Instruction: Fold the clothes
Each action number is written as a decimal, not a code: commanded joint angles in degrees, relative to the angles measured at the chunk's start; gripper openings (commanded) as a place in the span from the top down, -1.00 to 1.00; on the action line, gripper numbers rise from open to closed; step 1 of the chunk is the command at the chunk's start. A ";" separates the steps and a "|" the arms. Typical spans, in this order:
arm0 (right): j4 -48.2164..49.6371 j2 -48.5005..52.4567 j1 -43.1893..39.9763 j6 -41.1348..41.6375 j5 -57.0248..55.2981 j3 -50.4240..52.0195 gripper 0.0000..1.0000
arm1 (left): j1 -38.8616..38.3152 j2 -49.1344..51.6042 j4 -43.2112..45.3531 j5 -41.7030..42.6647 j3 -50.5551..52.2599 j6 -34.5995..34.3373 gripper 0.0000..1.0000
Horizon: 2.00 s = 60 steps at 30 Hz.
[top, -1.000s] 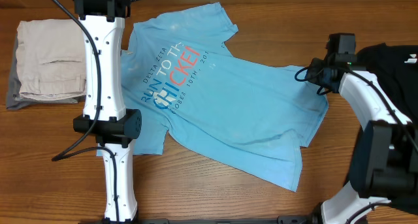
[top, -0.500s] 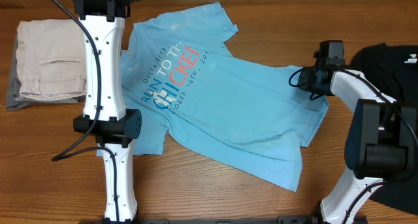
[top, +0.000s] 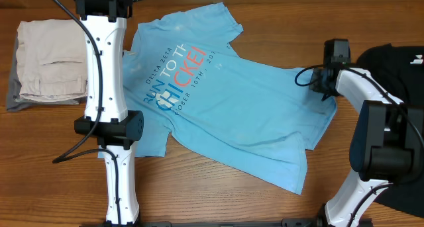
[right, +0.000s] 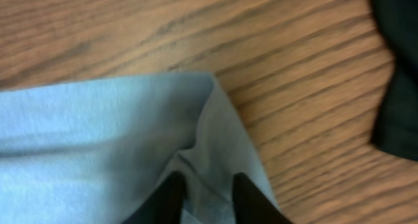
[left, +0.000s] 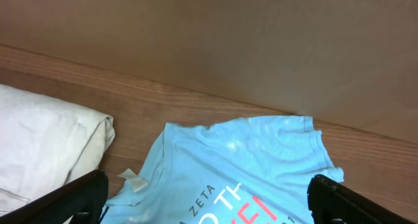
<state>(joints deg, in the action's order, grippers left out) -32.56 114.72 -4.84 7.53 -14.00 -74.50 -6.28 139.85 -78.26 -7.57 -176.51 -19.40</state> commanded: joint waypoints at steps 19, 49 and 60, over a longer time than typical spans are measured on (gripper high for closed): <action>-1.60 -0.92 -6.82 -0.02 -10.25 -2.78 0.29 | -0.11 0.48 0.04 -0.31 0.15 -0.55 -1.00; -43.50 -6.38 -7.85 5.84 30.67 -17.33 -0.19 | -0.11 0.48 0.04 -0.31 0.15 -0.52 -1.00; -40.50 -6.36 -5.22 5.95 28.22 -16.92 -0.37 | -0.11 0.48 0.04 -0.31 0.15 -0.55 -1.00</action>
<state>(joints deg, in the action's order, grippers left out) -74.13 109.23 -10.07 13.32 15.57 -91.81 -6.28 139.85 -78.26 -7.55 -176.48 -19.38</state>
